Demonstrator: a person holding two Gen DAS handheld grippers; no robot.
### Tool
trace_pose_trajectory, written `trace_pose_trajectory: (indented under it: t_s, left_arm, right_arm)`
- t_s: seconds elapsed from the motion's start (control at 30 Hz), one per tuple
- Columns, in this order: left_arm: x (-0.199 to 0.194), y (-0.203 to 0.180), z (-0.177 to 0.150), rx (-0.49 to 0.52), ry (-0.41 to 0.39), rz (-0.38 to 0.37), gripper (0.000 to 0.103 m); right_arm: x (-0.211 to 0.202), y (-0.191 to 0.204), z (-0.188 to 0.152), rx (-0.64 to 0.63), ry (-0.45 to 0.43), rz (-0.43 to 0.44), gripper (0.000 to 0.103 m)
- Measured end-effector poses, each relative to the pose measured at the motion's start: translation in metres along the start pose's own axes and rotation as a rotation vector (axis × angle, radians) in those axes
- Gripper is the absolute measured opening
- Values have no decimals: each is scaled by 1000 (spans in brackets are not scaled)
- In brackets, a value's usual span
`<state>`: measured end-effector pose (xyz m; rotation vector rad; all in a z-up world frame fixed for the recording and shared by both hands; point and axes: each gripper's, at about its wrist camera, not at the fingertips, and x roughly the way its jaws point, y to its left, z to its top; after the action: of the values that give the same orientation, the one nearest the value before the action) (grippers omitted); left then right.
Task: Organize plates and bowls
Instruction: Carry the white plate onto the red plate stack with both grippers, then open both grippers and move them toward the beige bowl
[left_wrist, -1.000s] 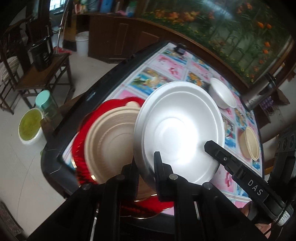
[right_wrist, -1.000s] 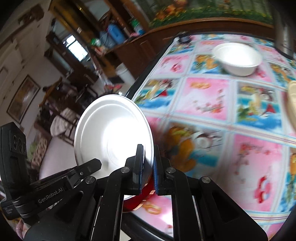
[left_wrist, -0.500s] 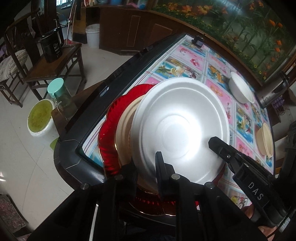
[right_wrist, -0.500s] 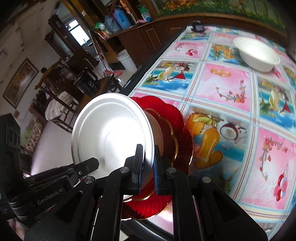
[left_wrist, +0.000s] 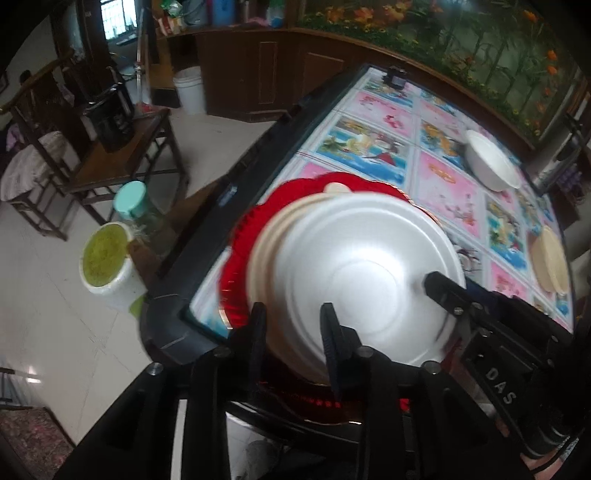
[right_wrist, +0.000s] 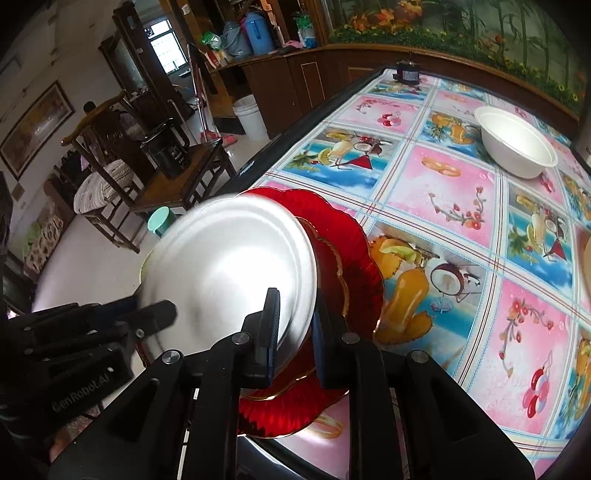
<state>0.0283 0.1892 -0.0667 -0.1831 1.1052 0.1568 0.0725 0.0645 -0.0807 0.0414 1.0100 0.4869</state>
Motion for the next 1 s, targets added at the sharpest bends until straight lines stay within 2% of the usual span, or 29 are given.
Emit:
trace_pose_trajectory:
  t_s: [0.07, 0.3, 0.5, 0.57, 0.7, 0.87, 1.0]
  left_arm:
    - [-6, 7, 2, -11, -24, 18, 38]
    - [-14, 29, 4, -67, -48, 31, 40]
    - [-12, 30, 4, -99, -32, -30, 40]
    - [-13, 20, 5, -76, -41, -47, 40]
    - [-21, -1, 4, -29, -72, -69, 40]
    - [-34, -42, 0, 71, -96, -92, 46]
    - [-34, -82, -7, 166, -73, -135, 49]
  right_arm:
    - [1, -1, 0, -1, 1, -7, 20]
    - [0, -3, -2, 2, 2, 4, 20]
    - [-28, -20, 4, 38, -100, 46, 20]
    - [-35, -33, 4, 66, -129, 40, 20]
    - [-38, -58, 0, 123, -142, 17, 36]
    - [-37, -90, -9, 192, -131, 8, 36]
    - [-41, -112, -17, 222, -132, 3, 36]
